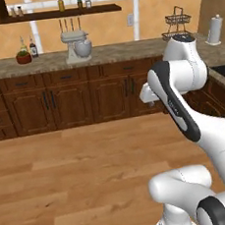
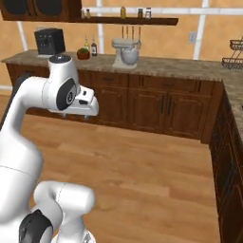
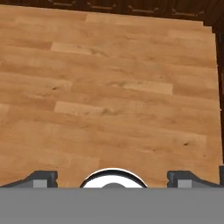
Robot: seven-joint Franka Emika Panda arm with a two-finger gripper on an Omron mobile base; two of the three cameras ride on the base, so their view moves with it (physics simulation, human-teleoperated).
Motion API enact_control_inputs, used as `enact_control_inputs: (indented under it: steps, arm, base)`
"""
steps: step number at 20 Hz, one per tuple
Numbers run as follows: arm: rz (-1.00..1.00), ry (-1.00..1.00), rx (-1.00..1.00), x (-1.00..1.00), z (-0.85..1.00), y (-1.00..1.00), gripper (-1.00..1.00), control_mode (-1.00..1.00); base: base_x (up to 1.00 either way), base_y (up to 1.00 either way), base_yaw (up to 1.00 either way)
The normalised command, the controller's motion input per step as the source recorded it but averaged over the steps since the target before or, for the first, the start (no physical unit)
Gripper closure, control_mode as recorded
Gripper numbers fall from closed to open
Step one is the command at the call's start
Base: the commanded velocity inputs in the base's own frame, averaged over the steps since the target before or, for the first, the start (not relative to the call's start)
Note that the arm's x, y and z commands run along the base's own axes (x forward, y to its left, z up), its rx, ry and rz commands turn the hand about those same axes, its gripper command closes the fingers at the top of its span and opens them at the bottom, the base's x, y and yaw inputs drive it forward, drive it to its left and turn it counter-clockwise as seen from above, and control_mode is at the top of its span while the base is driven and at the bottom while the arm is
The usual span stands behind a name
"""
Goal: Navigate to the coffee machine.
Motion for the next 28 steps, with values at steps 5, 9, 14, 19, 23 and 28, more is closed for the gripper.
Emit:
enact_control_inputs:
  steps: [5,9,14,19,23,28]
  arm:
    - [0.00,0.00,0.00,0.00,0.00,0.00,-1.00,1.00]
    - [0.00,0.00,0.00,0.00,0.00,0.00,-1.00,1.00]
    - [0.00,0.00,0.00,0.00,0.00,0.00,-1.00,1.00]
    - [0.00,0.00,0.00,0.00,0.00,0.00,-1.00,1.00]
    - [0.00,0.00,0.00,0.00,0.00,0.00,-1.00,1.00]
    - [0.00,0.00,0.00,0.00,0.00,0.00,-1.00,1.00]
  base:
    - [1.00,0.10,0.18]
    - [1.00,0.94,0.03]
    - [1.00,1.00,0.00]
    - [1.00,1.00,-0.01]
    - [1.00,1.00,0.00]
    - [1.00,1.00,0.00]
